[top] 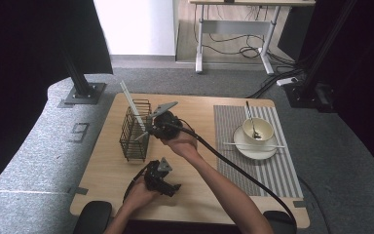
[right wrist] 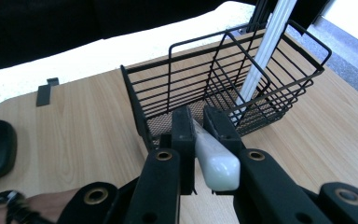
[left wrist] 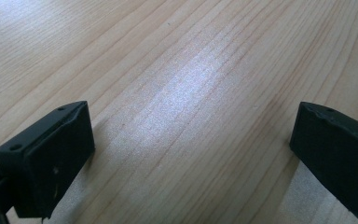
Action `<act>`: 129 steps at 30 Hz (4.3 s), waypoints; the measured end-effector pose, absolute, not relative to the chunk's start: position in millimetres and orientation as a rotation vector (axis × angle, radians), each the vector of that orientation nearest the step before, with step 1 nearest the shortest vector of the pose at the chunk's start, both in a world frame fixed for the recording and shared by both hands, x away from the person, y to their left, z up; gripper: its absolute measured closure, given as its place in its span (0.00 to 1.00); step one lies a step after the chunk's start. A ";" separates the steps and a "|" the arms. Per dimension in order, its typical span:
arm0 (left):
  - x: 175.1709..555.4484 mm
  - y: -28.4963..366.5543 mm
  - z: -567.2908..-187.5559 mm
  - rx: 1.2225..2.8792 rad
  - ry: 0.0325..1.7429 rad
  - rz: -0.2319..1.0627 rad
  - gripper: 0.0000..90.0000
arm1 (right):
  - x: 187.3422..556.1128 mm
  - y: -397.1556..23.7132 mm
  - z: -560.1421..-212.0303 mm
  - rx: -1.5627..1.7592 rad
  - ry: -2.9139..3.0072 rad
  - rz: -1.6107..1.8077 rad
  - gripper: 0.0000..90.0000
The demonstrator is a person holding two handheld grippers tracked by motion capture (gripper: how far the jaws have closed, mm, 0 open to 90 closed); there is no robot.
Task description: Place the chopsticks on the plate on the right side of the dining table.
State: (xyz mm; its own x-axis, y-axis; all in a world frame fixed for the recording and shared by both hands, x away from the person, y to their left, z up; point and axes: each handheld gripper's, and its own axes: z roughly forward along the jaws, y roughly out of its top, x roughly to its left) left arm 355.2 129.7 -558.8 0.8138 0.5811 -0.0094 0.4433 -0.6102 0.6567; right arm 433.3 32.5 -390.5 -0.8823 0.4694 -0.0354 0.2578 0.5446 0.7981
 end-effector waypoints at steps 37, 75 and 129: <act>356.6 130.6 -558.7 2.333 0.730 0.261 0.00 | 406.3 -29.7 -325.5 0.607 2.461 1.404 0.91; 356.8 138.6 -513.0 2.173 0.638 0.252 0.25 | 357.4 -99.1 -317.8 0.670 2.430 1.345 0.91; 345.1 124.4 -510.7 2.196 0.339 0.149 0.96 | 359.0 -92.5 -369.8 0.820 2.347 1.028 0.26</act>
State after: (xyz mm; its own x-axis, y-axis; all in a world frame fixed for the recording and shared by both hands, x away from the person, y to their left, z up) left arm 345.1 124.4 -510.7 0.9555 0.2946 -0.0145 0.1886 -0.5726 0.7979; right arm 359.0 -92.5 -369.8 -0.7234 0.6718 -0.1593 0.3387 0.5464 0.7660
